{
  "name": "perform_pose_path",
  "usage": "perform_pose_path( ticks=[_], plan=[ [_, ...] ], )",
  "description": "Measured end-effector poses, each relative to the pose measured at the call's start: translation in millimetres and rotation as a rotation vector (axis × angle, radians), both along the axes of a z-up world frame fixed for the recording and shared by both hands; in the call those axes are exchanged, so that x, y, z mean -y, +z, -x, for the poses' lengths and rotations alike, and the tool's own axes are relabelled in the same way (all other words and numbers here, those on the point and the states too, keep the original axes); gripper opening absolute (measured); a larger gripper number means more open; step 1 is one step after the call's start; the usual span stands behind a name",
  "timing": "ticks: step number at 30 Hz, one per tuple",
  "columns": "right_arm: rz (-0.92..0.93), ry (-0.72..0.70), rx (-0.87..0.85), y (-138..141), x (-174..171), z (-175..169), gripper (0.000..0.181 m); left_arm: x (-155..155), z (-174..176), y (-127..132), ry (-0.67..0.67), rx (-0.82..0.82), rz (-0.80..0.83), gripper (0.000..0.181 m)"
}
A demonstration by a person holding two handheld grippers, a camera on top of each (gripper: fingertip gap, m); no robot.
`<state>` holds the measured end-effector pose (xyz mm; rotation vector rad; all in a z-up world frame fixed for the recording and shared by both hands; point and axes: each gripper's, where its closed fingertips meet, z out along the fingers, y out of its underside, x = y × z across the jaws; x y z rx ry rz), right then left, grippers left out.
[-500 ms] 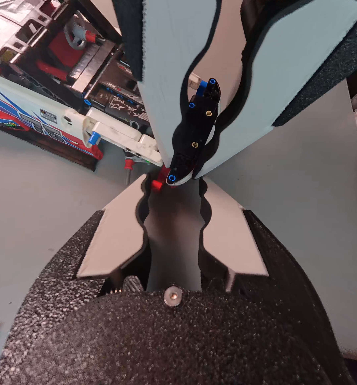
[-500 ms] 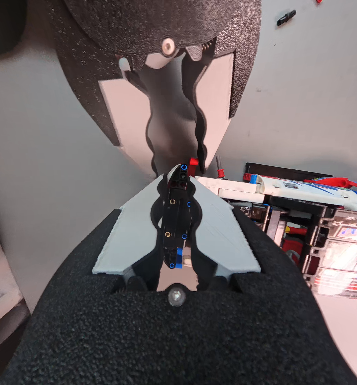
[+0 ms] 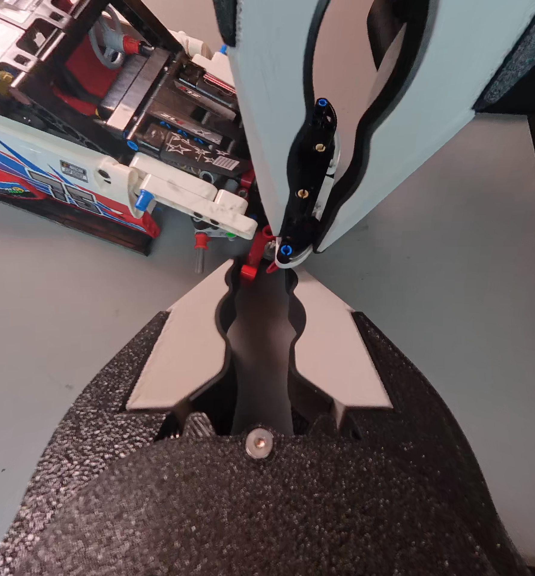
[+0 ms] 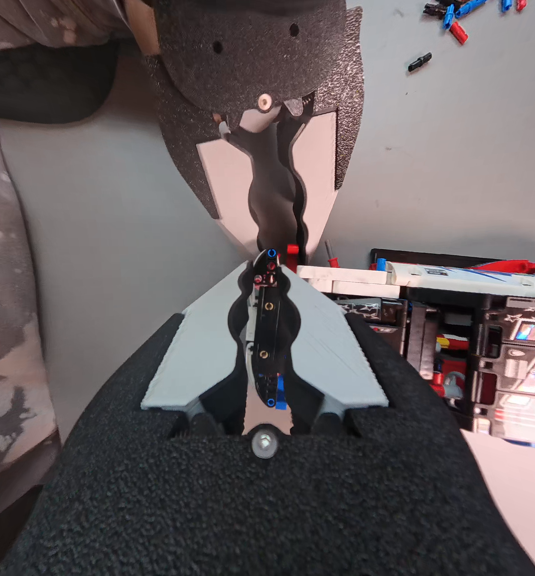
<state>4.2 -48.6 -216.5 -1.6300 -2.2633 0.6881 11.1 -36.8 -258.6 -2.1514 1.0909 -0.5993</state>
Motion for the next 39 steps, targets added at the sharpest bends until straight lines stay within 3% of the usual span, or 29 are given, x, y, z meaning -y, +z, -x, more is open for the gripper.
perform_pose_path(
  ticks=[1,9,14,22,26,32,39],
  plan=[
    [-0.052,0.027,0.007,-2.0,-0.7,-2.3,0.012,-0.6,-0.6,-0.3,0.001,-0.002,-0.004,0.028],
    [-0.074,0.028,0.024,-8.3,0.5,-2.0,0.014,1.1,-0.9,-0.8,-0.009,-0.011,-0.009,0.028],
    [-0.136,0.038,-0.010,8.0,-1.8,-4.9,0.037,1.5,-1.6,-0.6,-0.008,-0.011,-0.010,0.029],
    [-0.196,-0.037,0.065,-9.1,-24.6,-42.9,0.037,7.4,-4.6,17.1,-0.048,0.077,-0.013,0.051],
    [-0.199,-0.019,0.075,-8.9,-24.6,-53.4,0.038,10.7,-8.1,12.0,-0.057,0.034,-0.014,0.056],
    [-0.196,0.007,0.096,-10.7,-23.9,-89.1,0.034,11.6,-4.0,33.0,-0.059,0.055,-0.067,0.050],
    [-0.228,0.020,0.078,-15.4,-32.2,-90.6,0.024,13.8,-42.5,44.3,-0.118,0.044,-0.133,0.049]
  ],
)
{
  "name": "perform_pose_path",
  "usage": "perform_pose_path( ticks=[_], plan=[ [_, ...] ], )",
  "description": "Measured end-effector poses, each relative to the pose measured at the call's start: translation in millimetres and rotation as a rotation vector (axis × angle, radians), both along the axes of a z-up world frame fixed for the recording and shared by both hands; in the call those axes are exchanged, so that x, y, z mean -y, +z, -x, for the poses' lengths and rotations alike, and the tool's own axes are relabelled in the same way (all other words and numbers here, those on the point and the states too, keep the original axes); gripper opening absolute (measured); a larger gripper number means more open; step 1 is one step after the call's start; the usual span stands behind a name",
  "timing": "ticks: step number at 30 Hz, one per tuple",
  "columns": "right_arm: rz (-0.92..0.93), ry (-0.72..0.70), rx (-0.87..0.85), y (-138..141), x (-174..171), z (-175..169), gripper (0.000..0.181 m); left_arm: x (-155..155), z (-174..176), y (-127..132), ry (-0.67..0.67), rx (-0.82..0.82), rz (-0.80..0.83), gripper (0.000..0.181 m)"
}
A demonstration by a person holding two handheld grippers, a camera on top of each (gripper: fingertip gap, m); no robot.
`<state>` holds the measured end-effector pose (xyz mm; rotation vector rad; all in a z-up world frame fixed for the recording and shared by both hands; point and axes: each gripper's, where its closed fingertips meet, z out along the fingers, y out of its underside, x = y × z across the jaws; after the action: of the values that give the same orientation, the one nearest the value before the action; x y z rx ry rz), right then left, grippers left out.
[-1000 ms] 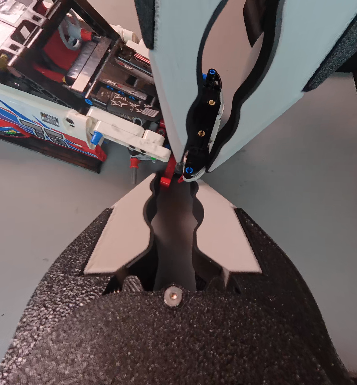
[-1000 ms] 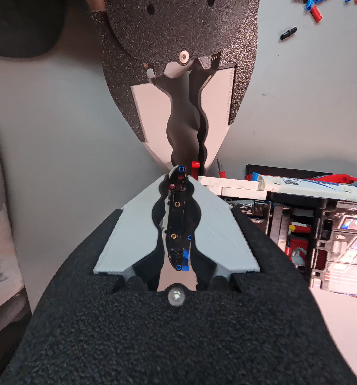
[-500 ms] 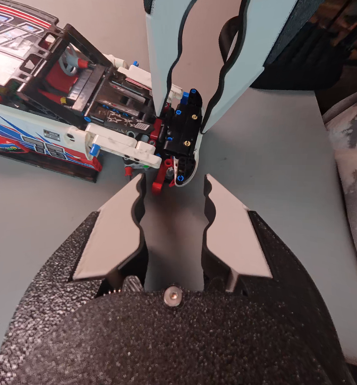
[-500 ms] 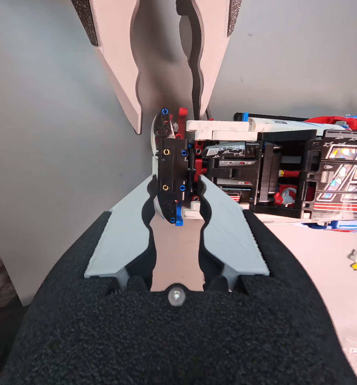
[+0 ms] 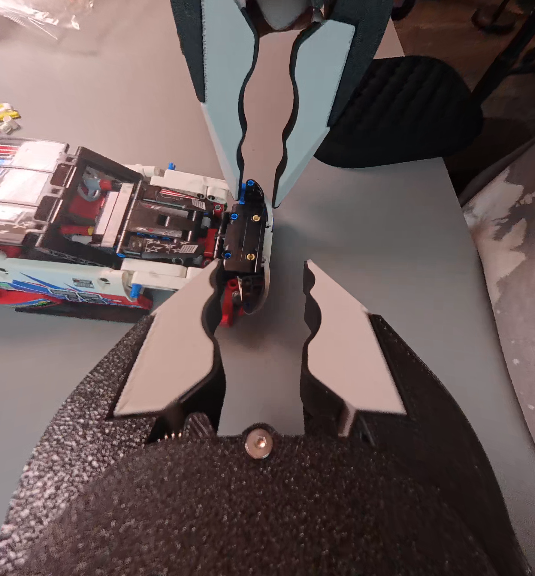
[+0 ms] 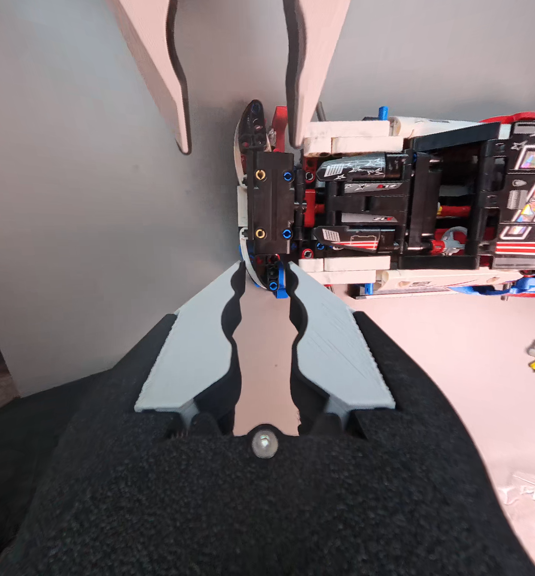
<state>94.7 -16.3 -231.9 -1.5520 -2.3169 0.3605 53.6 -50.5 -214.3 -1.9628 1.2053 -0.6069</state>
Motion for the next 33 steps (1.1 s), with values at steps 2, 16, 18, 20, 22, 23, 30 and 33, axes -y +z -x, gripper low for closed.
perform_pose_path(
  ticks=[2,16,18,20,22,23,30,33],
  plan=[
    [-0.005,0.036,0.048,-5.6,1.1,-4.3,0.024,-5.8,-4.2,-3.8,0.010,-0.042,-0.007,0.050],
    [0.020,0.118,0.004,1.7,0.3,-3.6,0.020,-17.1,-15.2,-12.0,-0.004,-0.257,-0.025,0.046],
    [0.007,0.115,0.018,-0.9,-1.1,-6.3,0.020,-16.6,-16.9,-14.4,-0.007,-0.272,-0.013,0.048],
    [-0.009,0.125,0.033,-6.1,-2.3,-8.6,0.023,-18.0,-18.4,-14.8,-0.005,-0.294,-0.020,0.047],
    [0.002,0.120,0.024,-5.8,-2.1,-7.5,0.022,-19.9,-17.6,-15.5,0.003,-0.328,-0.039,0.042],
    [0.005,0.122,0.021,-5.8,-2.0,-7.5,0.021,-20.8,-17.1,-15.8,0.007,-0.343,-0.049,0.041],
    [0.033,0.160,-0.001,-3.4,6.1,-2.3,0.019,-21.3,-20.0,-21.3,-0.014,-0.347,-0.031,0.047],
    [0.043,0.149,0.007,-5.4,6.2,-2.8,0.020,-22.5,-19.9,-23.5,-0.022,-0.342,-0.036,0.042]
  ],
)
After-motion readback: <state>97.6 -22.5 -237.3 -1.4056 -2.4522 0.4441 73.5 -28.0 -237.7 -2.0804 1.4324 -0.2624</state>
